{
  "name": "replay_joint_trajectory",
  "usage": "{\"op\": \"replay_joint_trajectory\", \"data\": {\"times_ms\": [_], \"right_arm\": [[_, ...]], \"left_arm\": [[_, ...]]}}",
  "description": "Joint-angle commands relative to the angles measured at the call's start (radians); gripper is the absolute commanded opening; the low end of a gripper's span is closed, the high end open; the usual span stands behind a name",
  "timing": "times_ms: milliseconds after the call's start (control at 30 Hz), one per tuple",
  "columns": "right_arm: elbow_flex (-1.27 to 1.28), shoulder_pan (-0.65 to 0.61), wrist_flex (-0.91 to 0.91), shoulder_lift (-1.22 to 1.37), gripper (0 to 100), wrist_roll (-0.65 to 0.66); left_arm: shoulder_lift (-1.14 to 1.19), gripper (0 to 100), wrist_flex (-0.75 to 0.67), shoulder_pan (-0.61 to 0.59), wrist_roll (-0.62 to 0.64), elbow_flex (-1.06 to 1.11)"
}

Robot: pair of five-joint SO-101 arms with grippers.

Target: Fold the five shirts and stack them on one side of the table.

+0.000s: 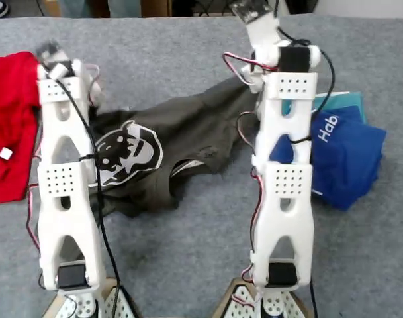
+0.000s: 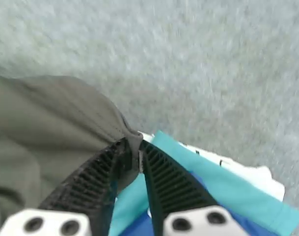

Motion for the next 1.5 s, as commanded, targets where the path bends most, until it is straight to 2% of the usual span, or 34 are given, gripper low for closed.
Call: {"op": "replay_joint_trajectory", "data": {"times_ms": [0,300,467,867,933,1067,1167,1467], "right_arm": [[-0.030,-0.066,0.003,-0.208,1.4,-0.040],[-0.061,-0.149,-0.003,-0.590,1.5,-0.044],[-0.061,-0.146,-0.041,-0.762,1.5,-0.063],[-0.061,-0.147,-0.075,-1.084,1.5,-0.216],[-0.061,-0.147,-0.071,-1.130,1.5,-0.232],[-0.061,-0.146,-0.069,-1.214,1.5,-0.233],[-0.059,-0.144,-0.069,-1.262,1.5,-0.233],[-0.039,-0.147,-0.107,-1.290,1.5,-0.233]], "left_arm": [[-0.164,3,0.055,-0.005,-0.084,-0.237],[-0.628,3,0.074,-0.077,-0.114,-0.166],[-0.875,3,0.074,-0.108,-0.152,-0.105],[-1.436,3,0.074,-0.110,-0.468,0.188],[-1.519,3,0.074,-0.159,-0.502,0.240],[-1.663,3,0.072,-0.306,-0.512,0.351],[-1.763,3,0.072,-0.369,-0.512,0.455],[-2.068,3,0.071,-0.383,-0.512,0.774]]}}
